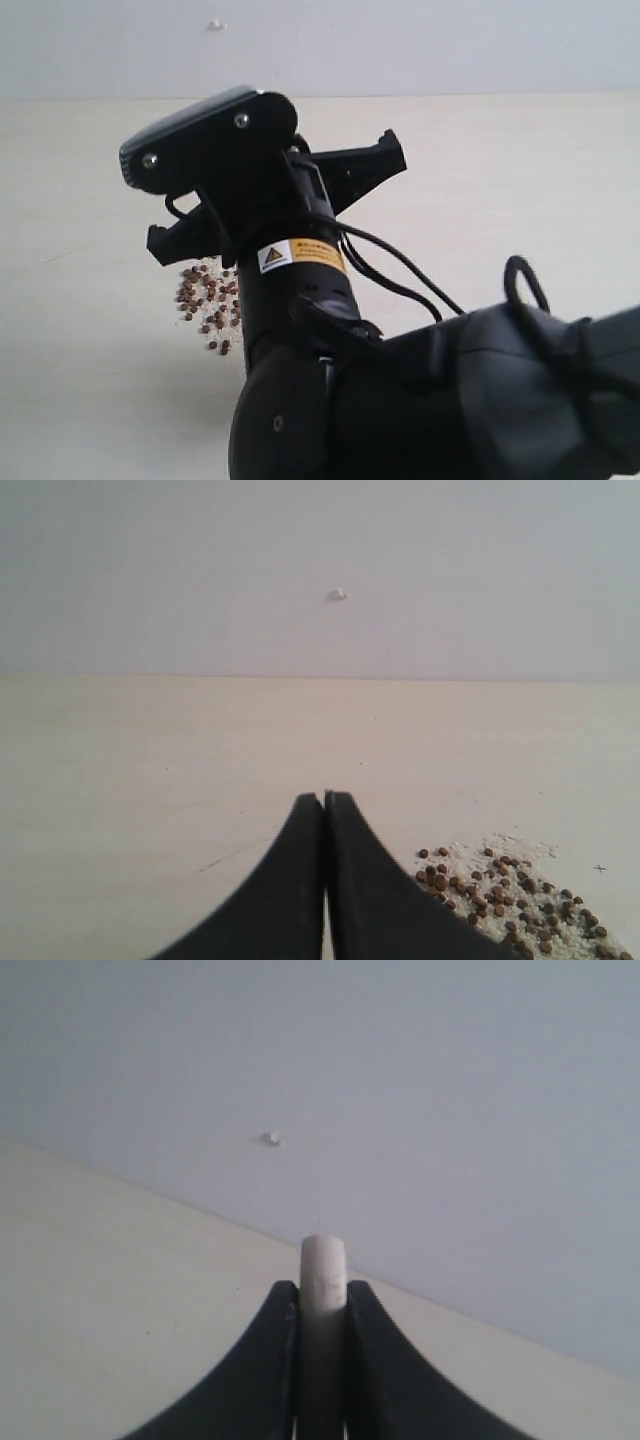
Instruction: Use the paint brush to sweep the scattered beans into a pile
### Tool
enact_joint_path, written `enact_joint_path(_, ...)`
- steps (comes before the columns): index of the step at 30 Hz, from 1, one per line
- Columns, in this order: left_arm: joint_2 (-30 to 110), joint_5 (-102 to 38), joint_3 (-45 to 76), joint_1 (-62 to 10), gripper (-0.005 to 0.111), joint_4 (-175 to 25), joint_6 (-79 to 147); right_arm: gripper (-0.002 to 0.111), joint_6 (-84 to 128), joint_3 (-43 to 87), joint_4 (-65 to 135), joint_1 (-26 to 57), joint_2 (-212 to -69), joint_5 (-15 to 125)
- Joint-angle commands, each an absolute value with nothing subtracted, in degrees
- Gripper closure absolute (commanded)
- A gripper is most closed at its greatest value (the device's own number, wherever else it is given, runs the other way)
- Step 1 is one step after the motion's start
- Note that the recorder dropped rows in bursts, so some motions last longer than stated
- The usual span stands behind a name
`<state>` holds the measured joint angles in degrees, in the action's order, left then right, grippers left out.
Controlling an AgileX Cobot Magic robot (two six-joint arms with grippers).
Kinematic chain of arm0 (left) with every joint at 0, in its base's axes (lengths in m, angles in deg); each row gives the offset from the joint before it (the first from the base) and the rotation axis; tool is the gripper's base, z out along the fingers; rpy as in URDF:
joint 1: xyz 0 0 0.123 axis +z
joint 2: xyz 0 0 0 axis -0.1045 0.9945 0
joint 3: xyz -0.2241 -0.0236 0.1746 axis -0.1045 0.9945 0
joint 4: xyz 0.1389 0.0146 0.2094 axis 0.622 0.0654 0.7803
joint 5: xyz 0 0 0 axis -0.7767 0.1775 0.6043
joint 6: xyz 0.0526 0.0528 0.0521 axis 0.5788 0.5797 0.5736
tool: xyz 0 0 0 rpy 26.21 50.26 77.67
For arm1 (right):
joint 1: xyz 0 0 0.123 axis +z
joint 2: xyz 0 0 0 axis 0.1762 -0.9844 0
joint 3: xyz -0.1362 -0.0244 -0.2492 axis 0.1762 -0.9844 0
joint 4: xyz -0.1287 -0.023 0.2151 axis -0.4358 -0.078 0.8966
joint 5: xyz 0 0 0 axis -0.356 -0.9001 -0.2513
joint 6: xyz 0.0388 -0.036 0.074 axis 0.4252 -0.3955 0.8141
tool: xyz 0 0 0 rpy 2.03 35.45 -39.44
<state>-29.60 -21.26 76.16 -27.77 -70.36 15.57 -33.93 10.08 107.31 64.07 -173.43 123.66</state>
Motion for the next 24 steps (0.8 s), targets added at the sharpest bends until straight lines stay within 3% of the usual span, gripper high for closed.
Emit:
enact_joint_path(1, -29.8, -21.3, 76.3, -27.6, 0.107, -70.8, 15.7, 0.108, -30.9, 9.6, 105.2, 64.2, -177.2, 124.8)
enact_joint_path(24, -29.8, -21.3, 76.3, -27.6, 0.107, -70.8, 15.7, 0.108, -22.0, 9.9, 98.5, 60.8, -183.6, 124.8)
